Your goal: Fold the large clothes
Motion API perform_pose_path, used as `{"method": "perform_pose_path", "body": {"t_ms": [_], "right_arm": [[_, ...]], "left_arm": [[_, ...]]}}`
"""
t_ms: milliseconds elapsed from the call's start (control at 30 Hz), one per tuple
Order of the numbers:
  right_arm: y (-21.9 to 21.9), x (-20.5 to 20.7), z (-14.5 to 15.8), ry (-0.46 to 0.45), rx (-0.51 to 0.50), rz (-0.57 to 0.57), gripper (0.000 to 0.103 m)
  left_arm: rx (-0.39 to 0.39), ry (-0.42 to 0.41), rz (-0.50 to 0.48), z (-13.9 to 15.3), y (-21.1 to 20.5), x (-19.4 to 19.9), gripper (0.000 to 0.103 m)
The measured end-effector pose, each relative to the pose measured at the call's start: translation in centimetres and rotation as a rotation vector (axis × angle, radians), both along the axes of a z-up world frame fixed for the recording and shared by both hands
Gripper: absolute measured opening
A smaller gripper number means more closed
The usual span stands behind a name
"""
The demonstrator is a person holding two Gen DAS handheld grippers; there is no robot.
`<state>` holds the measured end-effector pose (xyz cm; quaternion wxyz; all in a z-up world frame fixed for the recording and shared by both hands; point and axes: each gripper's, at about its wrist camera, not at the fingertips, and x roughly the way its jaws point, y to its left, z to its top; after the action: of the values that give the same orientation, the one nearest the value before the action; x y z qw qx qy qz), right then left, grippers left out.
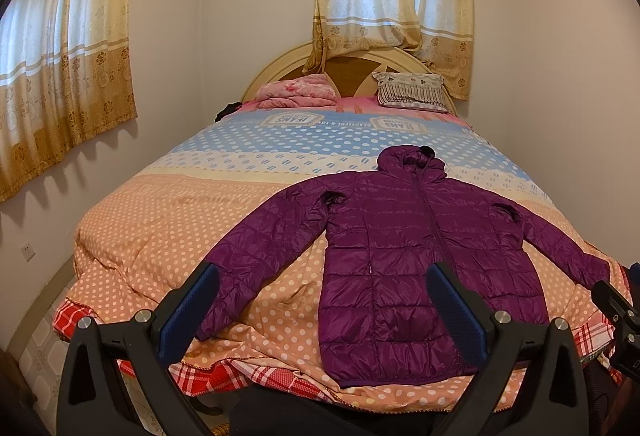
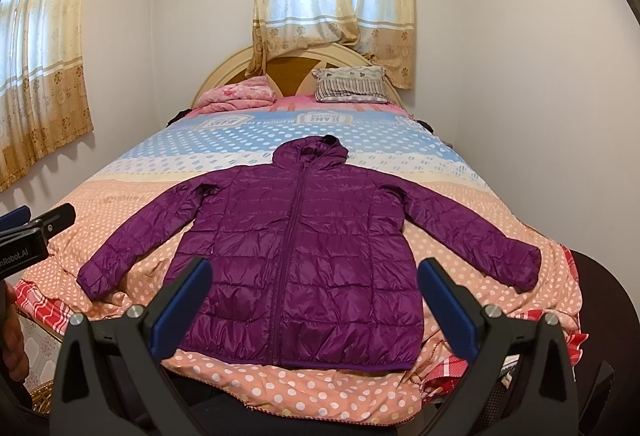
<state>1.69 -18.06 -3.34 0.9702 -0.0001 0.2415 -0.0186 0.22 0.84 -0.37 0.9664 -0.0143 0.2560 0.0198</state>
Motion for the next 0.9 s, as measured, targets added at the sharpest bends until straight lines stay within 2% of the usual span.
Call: {"method": "perform_pose_path", "body": {"t_ms": [900], "right_arm": [[-0.6, 0.33, -0.48, 0.016, 0.01, -0.001, 0.103]], "left_arm": [[0.001, 0.003, -0.002, -0.17, 0.01, 0.03, 0.102]]}}
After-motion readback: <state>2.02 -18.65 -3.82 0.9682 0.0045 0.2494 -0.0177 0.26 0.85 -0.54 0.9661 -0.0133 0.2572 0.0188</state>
